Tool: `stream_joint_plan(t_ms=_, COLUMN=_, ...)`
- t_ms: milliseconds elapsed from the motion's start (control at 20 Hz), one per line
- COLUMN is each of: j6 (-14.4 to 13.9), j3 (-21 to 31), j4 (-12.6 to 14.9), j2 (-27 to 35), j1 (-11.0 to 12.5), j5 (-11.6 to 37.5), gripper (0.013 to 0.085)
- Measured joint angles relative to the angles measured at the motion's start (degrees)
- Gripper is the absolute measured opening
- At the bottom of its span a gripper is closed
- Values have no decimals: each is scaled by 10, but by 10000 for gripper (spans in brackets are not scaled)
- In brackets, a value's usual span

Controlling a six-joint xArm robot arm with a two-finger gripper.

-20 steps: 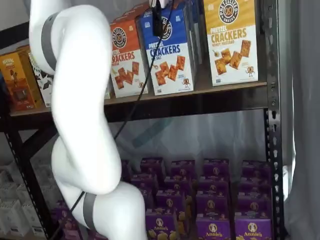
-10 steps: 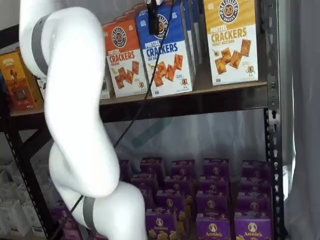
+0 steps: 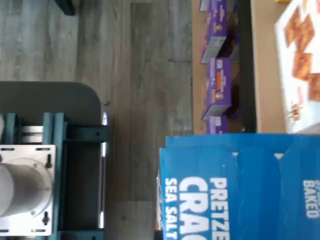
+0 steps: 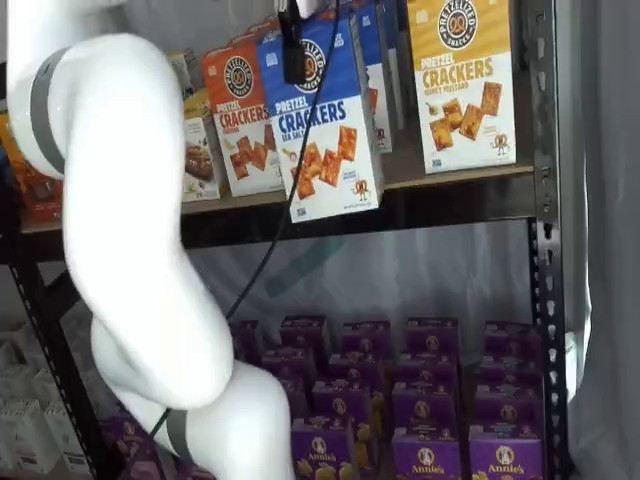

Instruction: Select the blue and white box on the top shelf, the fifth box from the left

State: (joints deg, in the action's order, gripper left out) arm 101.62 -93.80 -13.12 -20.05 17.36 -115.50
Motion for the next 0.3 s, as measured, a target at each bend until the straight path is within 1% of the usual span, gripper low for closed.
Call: stream_joint_plan(t_ms=300, j6=16, j3=57, j4=2, j2=-53, j1=15, j5=-7, gripper=570)
